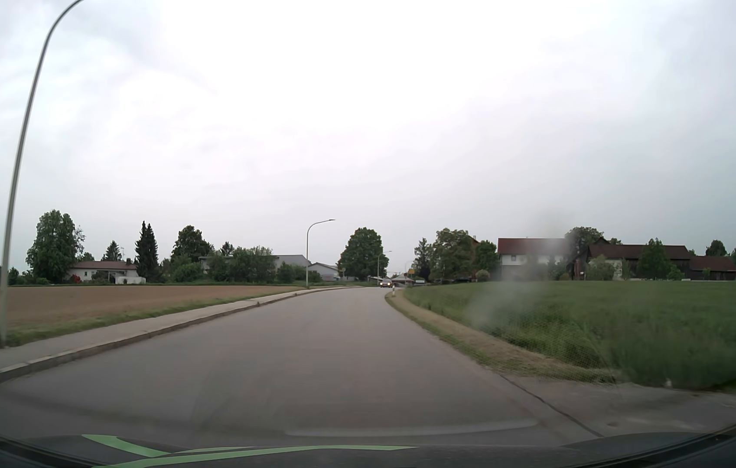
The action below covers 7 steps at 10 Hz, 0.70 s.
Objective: Follow the waypoints while adhering to traffic rules and regulations
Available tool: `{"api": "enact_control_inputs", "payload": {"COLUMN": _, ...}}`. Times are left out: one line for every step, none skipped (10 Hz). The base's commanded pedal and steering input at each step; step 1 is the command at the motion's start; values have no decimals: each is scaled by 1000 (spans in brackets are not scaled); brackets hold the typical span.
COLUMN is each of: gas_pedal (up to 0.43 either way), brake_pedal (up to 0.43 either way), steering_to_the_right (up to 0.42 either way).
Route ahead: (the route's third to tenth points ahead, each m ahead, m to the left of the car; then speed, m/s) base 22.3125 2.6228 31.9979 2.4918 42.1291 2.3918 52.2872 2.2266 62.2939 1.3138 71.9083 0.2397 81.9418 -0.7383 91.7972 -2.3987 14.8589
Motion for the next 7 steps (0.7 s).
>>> {"api": "enact_control_inputs", "payload": {"gas_pedal": 157, "brake_pedal": 0, "steering_to_the_right": -8}}
{"api": "enact_control_inputs", "payload": {"gas_pedal": 157, "brake_pedal": 0, "steering_to_the_right": -8}}
{"api": "enact_control_inputs", "payload": {"gas_pedal": 157, "brake_pedal": 0, "steering_to_the_right": -7}}
{"api": "enact_control_inputs", "payload": {"gas_pedal": 157, "brake_pedal": 0, "steering_to_the_right": -7}}
{"api": "enact_control_inputs", "payload": {"gas_pedal": 157, "brake_pedal": 0, "steering_to_the_right": -7}}
{"api": "enact_control_inputs", "payload": {"gas_pedal": 157, "brake_pedal": 0, "steering_to_the_right": -7}}
{"api": "enact_control_inputs", "payload": {"gas_pedal": 157, "brake_pedal": 0, "steering_to_the_right": -6}}
